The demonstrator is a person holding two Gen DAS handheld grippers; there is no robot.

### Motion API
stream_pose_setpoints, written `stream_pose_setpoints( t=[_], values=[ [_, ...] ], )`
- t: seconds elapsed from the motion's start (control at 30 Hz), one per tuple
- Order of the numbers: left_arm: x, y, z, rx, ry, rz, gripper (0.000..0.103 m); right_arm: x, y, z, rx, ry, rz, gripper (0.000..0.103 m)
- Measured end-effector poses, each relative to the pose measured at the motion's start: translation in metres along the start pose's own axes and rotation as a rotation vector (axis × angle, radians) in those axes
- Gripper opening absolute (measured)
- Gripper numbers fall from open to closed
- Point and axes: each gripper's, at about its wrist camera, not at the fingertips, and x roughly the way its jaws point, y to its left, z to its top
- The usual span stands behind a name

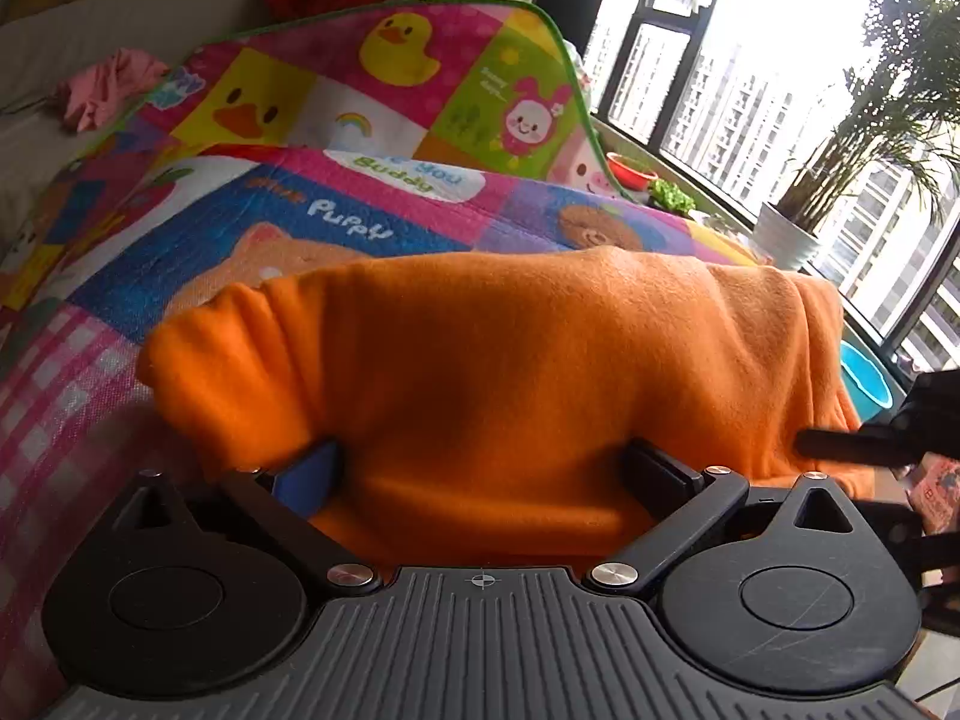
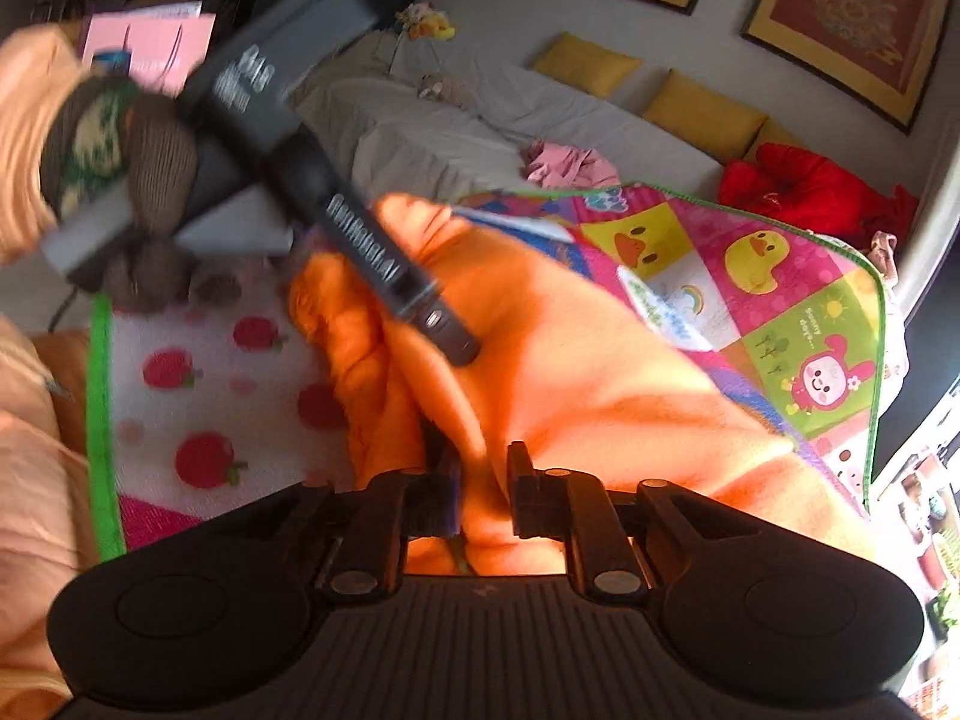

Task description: Fold clothes

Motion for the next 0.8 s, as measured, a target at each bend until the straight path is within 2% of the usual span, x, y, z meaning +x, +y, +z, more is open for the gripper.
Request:
stream_pose_setpoints(
  t=[0.13, 0.17, 0.3, 0.4, 0.5, 0.63, 0.8],
  values=[
    [0.003, 0.001, -0.001, -0.005, -0.012, -0.003, 0.103, -0.018, -0.03, 0.016, 0.148, -0.093, -0.041, 0.059],
    [0.003, 0.001, -0.002, -0.004, -0.015, -0.004, 0.103, -0.017, -0.037, 0.018, 0.193, -0.102, -0.06, 0.062],
    [0.004, 0.004, -0.003, -0.011, -0.006, -0.015, 0.103, 0.022, -0.055, 0.012, 0.357, 0.015, -0.106, 0.064],
    [0.003, 0.004, -0.004, 0.004, 0.005, -0.018, 0.103, 0.046, -0.048, 0.002, 0.364, 0.098, -0.131, 0.066],
    [0.002, 0.003, -0.007, 0.012, -0.006, -0.013, 0.103, 0.049, -0.035, -0.003, 0.342, 0.099, -0.173, 0.071],
    [-0.001, 0.003, -0.012, 0.011, -0.019, -0.004, 0.103, 0.038, -0.032, -0.016, 0.351, 0.133, -0.156, 0.089],
    [-0.003, 0.002, -0.014, 0.015, -0.025, 0.001, 0.103, 0.022, -0.035, -0.033, 0.391, 0.177, -0.22, 0.094]
  ],
)
